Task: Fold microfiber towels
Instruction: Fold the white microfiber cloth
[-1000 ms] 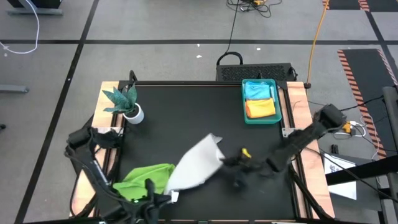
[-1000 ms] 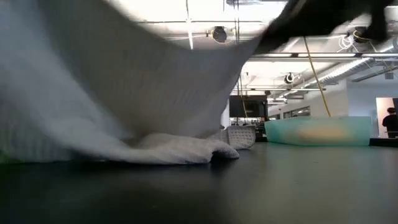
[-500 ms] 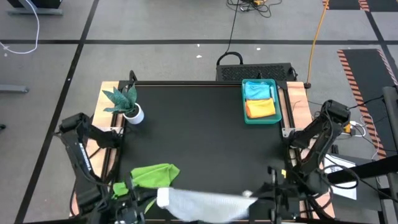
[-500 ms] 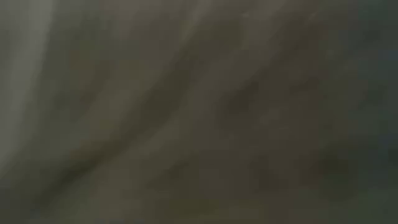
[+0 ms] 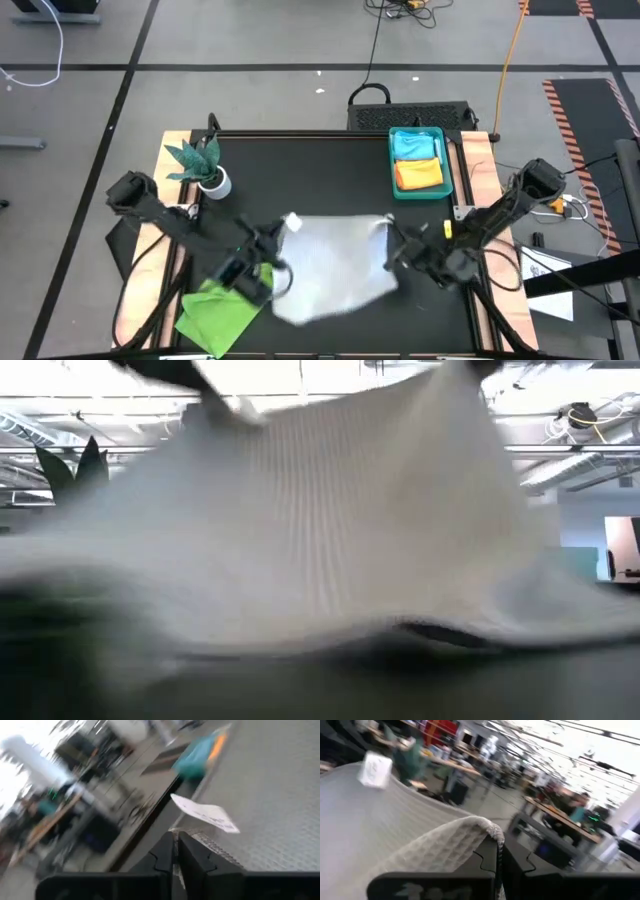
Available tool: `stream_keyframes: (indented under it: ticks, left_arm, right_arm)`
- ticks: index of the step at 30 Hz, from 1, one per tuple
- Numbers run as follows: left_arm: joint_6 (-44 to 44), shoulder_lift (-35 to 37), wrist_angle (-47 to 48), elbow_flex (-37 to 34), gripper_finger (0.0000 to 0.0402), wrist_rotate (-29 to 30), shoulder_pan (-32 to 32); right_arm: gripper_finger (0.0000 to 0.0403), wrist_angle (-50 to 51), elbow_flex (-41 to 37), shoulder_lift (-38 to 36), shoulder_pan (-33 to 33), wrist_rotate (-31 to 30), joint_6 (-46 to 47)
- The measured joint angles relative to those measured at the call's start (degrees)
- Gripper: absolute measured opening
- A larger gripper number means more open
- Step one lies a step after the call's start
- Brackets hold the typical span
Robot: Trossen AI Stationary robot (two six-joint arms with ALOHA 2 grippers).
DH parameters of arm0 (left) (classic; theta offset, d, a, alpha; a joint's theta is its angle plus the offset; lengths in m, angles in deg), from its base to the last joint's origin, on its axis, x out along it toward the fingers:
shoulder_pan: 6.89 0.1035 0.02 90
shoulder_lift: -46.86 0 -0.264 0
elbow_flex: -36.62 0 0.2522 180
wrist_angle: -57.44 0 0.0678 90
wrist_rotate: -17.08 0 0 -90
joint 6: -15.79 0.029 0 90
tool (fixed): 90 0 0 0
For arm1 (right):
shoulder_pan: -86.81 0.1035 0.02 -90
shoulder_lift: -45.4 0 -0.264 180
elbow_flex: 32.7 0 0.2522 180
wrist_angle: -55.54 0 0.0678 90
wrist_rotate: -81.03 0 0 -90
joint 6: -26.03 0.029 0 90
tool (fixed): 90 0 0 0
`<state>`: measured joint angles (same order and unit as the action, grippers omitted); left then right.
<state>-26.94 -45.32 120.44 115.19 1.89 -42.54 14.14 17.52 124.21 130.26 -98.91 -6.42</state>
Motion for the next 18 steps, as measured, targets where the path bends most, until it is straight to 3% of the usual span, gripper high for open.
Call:
stream_keyframes:
  ticks: [3,6,13,18]
  left_arm:
    - [-7.2,0.0,-3.2,-7.9,0.0043,-2.8,5.7]
    - [-8.0,0.0,-12.3,-15.3,0.0060,-6.8,11.1]
    - [8.6,0.0,-40.3,-24.4,0.0116,-20.1,21.6]
    - [19.4,-0.2,-55.8,-24.4,0.0151,-30.7,23.9]
  right_arm:
    - [0.0000,-1.9,-6.3,0.0,-3.9,0.0,5.9]
    - [0.0000,-4.1,-12.3,0.0,-7.7,1.4,13.3]
    - [0.0000,-1.0,-20.5,0.0,-20.3,25.5,37.2]
    - [0.0001,9.0,-20.3,0.0,-27.8,31.9,45.6]
